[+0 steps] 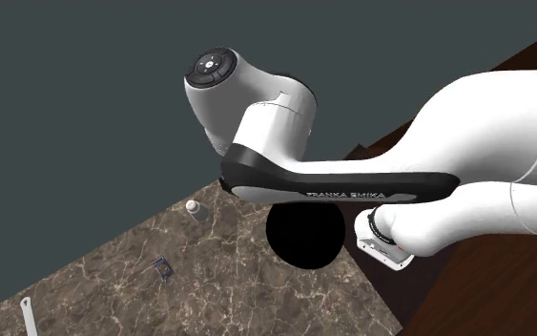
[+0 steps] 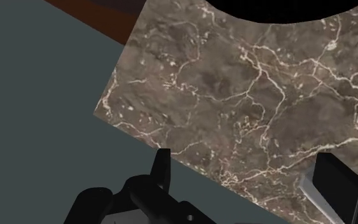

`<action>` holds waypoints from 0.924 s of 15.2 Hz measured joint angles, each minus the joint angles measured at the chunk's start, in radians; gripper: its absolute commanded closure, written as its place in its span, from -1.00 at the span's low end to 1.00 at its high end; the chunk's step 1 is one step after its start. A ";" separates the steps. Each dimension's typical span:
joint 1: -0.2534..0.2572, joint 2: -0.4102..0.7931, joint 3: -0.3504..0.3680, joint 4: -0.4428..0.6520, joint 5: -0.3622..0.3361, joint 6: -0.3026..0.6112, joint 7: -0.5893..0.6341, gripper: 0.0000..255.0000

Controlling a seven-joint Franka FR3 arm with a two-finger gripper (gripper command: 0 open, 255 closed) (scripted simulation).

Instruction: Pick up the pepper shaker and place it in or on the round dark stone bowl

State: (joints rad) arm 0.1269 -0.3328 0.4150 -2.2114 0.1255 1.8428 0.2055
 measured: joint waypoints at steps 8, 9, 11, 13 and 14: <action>0.033 0.268 0.141 0.188 -0.154 0.091 0.176 -1.00; 0.041 0.307 0.155 0.222 -0.182 0.090 0.201 -1.00; 0.065 0.393 0.179 0.294 -0.247 0.092 0.255 -1.00; 0.090 0.468 0.190 0.356 -0.306 0.091 0.298 -1.00; 0.096 0.481 0.191 0.363 -0.317 0.095 0.305 -1.00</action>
State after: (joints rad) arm 0.2224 0.1486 0.6062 -1.8488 -0.1917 1.9380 0.5106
